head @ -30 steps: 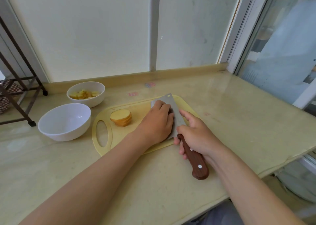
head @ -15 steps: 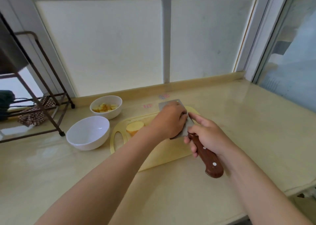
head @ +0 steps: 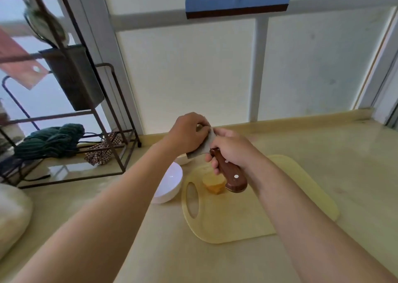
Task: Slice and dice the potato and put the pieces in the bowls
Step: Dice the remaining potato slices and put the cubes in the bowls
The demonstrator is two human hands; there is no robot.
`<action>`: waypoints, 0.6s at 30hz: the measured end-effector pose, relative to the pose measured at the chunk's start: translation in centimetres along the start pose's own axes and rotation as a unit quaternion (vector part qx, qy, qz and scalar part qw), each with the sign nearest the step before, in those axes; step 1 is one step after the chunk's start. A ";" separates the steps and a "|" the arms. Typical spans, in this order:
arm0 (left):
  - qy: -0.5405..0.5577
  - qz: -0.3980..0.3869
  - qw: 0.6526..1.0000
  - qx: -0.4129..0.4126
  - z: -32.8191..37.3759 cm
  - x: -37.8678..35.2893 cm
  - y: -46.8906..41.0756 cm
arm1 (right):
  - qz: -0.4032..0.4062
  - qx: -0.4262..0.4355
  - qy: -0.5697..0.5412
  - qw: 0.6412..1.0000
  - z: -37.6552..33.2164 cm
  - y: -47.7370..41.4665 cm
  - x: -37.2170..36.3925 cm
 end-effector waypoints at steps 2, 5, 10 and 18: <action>0.002 0.003 1.000 0.011 -1.5 0.3 -0.6 | -0.009 -0.013 0.006 1.000 -0.3 -0.9 -0.7; -0.007 0.014 0.999 0.034 -3.8 0.0 -1.3 | -0.023 -0.036 0.028 0.999 -0.7 -1.9 -0.7; 0.046 0.031 0.986 0.156 -8.5 -1.1 -1.3 | -0.005 -0.071 0.077 0.995 -2.2 -2.3 2.1; 0.092 0.055 0.979 0.171 -8.6 0.0 -1.5 | 0.000 -0.057 0.117 0.992 -4.0 -1.3 4.4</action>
Point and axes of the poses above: each hand's wrist, its own y-axis away from the middle knuckle, its own x-axis out of the back of the hand, z = x × y, the point moved 4 cm from there along -y, towards the middle knuckle, and after that the axes turned 3 degrees about x, right-handed, at the moved point
